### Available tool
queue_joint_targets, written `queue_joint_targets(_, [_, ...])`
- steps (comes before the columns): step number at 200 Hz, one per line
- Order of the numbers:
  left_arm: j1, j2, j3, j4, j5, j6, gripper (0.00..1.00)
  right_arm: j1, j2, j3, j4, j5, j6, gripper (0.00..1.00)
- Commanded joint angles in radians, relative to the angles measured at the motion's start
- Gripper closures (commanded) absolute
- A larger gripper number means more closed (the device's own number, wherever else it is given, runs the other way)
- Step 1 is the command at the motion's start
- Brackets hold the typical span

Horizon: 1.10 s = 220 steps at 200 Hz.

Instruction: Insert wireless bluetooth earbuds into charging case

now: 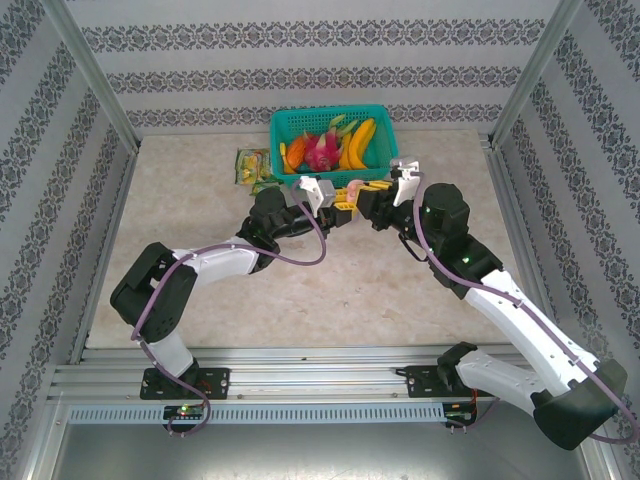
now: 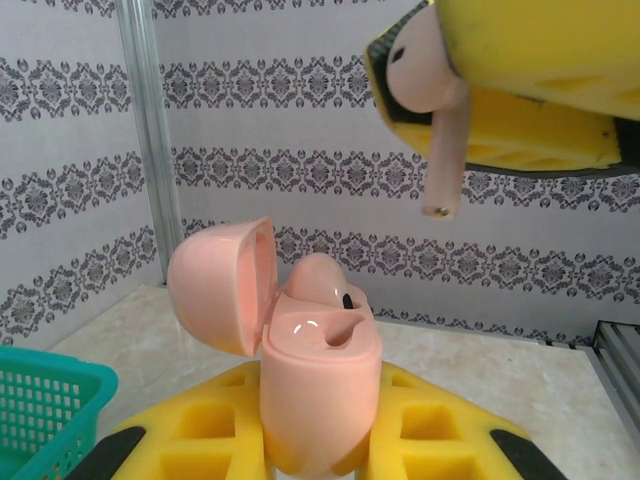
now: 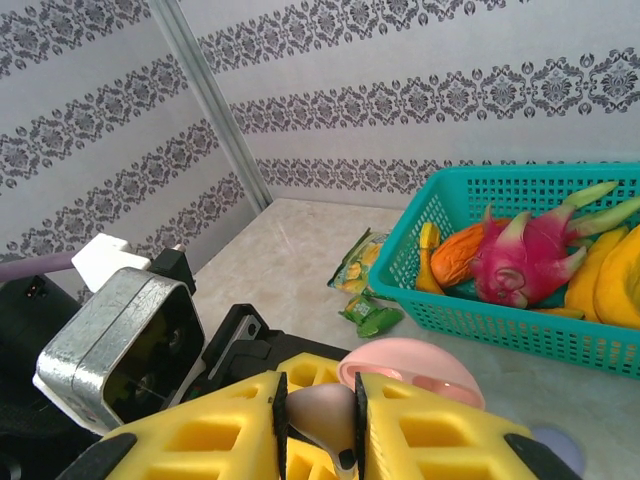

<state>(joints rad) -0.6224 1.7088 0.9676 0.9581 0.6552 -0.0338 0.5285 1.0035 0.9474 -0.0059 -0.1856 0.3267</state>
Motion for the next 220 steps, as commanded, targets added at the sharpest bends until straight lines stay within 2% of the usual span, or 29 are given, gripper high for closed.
queue_joint_targets(1, [-0.011,0.012,0.023,0.050,0.021,-0.020,1.00,0.010,-0.012,-0.010,0.061,-0.007,0.015,0.74])
queue_joint_targets(220, [-0.028,-0.018,0.032,0.038,0.020,-0.017,1.00,-0.014,0.042,-0.033,0.084,-0.003,0.031,0.75])
